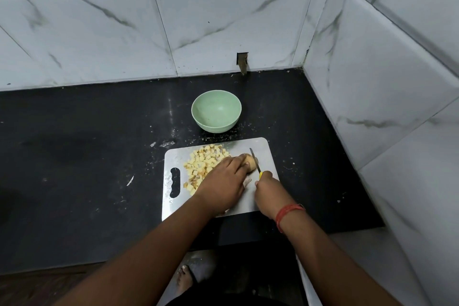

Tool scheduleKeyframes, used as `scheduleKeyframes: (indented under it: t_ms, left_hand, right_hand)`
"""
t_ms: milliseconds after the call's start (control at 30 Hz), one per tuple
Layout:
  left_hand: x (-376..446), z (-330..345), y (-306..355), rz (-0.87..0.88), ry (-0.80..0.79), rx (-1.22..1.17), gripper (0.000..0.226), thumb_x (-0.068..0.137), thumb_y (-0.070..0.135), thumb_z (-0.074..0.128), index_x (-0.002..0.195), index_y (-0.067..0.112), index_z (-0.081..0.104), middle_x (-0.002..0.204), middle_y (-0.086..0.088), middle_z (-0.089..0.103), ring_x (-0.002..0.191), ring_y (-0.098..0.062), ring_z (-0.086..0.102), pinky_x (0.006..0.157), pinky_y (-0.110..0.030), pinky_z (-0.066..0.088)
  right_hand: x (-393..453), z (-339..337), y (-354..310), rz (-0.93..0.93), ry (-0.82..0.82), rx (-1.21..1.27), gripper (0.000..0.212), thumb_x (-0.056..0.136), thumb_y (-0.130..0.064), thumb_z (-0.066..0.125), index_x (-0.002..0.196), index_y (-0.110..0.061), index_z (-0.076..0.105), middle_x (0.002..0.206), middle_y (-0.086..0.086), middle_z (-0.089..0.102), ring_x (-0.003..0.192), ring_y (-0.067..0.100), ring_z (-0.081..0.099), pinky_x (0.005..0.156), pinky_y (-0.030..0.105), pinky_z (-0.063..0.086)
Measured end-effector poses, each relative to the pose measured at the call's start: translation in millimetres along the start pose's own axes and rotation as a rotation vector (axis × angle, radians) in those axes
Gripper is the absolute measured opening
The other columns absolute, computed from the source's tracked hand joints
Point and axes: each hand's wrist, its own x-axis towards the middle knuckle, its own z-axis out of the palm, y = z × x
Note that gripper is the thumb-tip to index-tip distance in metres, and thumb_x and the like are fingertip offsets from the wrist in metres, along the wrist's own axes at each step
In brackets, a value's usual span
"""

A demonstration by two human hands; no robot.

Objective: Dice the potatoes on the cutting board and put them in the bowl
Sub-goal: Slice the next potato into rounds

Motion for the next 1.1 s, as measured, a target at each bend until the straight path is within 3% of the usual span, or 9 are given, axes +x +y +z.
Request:
scheduleKeyframes:
  t_ms: [200, 300, 500, 633, 767, 867, 1100]
  left_hand:
    - [0.5, -1.1, 3.5, -0.019, 0.01, 0.0, 0.057, 0.103, 0.042, 0.028, 0.141, 0.009, 0.056, 0.151, -0.017, 0.047, 0.126, -0.033, 0.05, 0.111, -0.043, 0.043]
    - [-1.3, -1.2, 5.5, -0.036, -0.006, -0.012, 0.059, 0.102, 0.042, 0.028, 0.141, 0.009, 0.057, 0.152, -0.017, 0.046, 0.127, -0.034, 0.049, 0.109, -0.044, 0.045]
    - [-3.8, 1.6, 7.9, -0.045, 0.007, -0.009, 0.057, 0.102, 0.043, 0.033, 0.14, 0.007, 0.056, 0.153, -0.016, 0.044, 0.129, -0.033, 0.047, 0.112, -0.042, 0.043]
    - [-4.6, -1.6, 8.8, -0.044, -0.01, -0.006, 0.06, 0.102, 0.044, 0.03, 0.142, 0.008, 0.055, 0.154, -0.016, 0.043, 0.13, -0.033, 0.047, 0.114, -0.042, 0.039]
    - [-5.5, -3.3, 9.0, -0.065, -0.059, -0.015, 0.062, 0.102, 0.045, 0.026, 0.149, 0.011, 0.048, 0.16, -0.014, 0.035, 0.135, -0.034, 0.043, 0.12, -0.042, 0.032]
    - [-6.1, -3.0, 7.2, -0.074, -0.085, -0.037, 0.056, 0.106, 0.04, 0.034, 0.154, 0.012, 0.041, 0.165, -0.013, 0.027, 0.141, -0.034, 0.038, 0.123, -0.04, 0.025]
    - [-6.5, -2.0, 4.7, -0.096, -0.118, -0.078, 0.054, 0.108, 0.038, 0.037, 0.156, 0.013, 0.037, 0.168, -0.01, 0.021, 0.147, -0.032, 0.032, 0.123, -0.04, 0.025]
  right_hand:
    - [12.3, -9.4, -15.7, 0.09, -0.111, -0.07, 0.039, 0.096, -0.01, 0.044, 0.133, 0.0, 0.038, 0.127, 0.019, 0.056, 0.115, 0.032, 0.057, 0.088, 0.034, 0.044]
    - [8.6, -7.3, -11.5, 0.03, -0.092, -0.085, 0.034, 0.097, -0.013, 0.045, 0.128, 0.0, 0.045, 0.121, 0.021, 0.057, 0.111, 0.037, 0.058, 0.079, 0.035, 0.041]
    - [-21.5, 8.4, 18.4, 0.026, -0.137, -0.123, 0.033, 0.097, -0.01, 0.041, 0.129, 0.0, 0.04, 0.116, 0.018, 0.057, 0.106, 0.034, 0.059, 0.076, 0.031, 0.04]
    - [-36.5, 5.8, 31.6, -0.014, -0.084, -0.159, 0.013, 0.094, -0.002, 0.038, 0.108, -0.005, 0.039, 0.075, 0.005, 0.047, 0.086, 0.025, 0.062, 0.051, 0.021, 0.028]
    - [-40.9, -3.4, 26.0, -0.031, 0.018, -0.027, 0.014, 0.099, -0.006, 0.04, 0.113, -0.002, 0.04, 0.1, 0.015, 0.063, 0.092, 0.028, 0.064, 0.062, 0.025, 0.037]
    - [-30.0, -9.5, 13.3, -0.036, 0.026, -0.022, 0.016, 0.1, -0.01, 0.042, 0.114, -0.002, 0.04, 0.095, 0.012, 0.062, 0.085, 0.026, 0.062, 0.055, 0.028, 0.035]
    - [-9.4, -5.3, -5.3, 0.012, -0.05, -0.019, 0.024, 0.097, -0.006, 0.043, 0.12, -0.001, 0.04, 0.113, 0.017, 0.061, 0.1, 0.029, 0.063, 0.068, 0.028, 0.04]
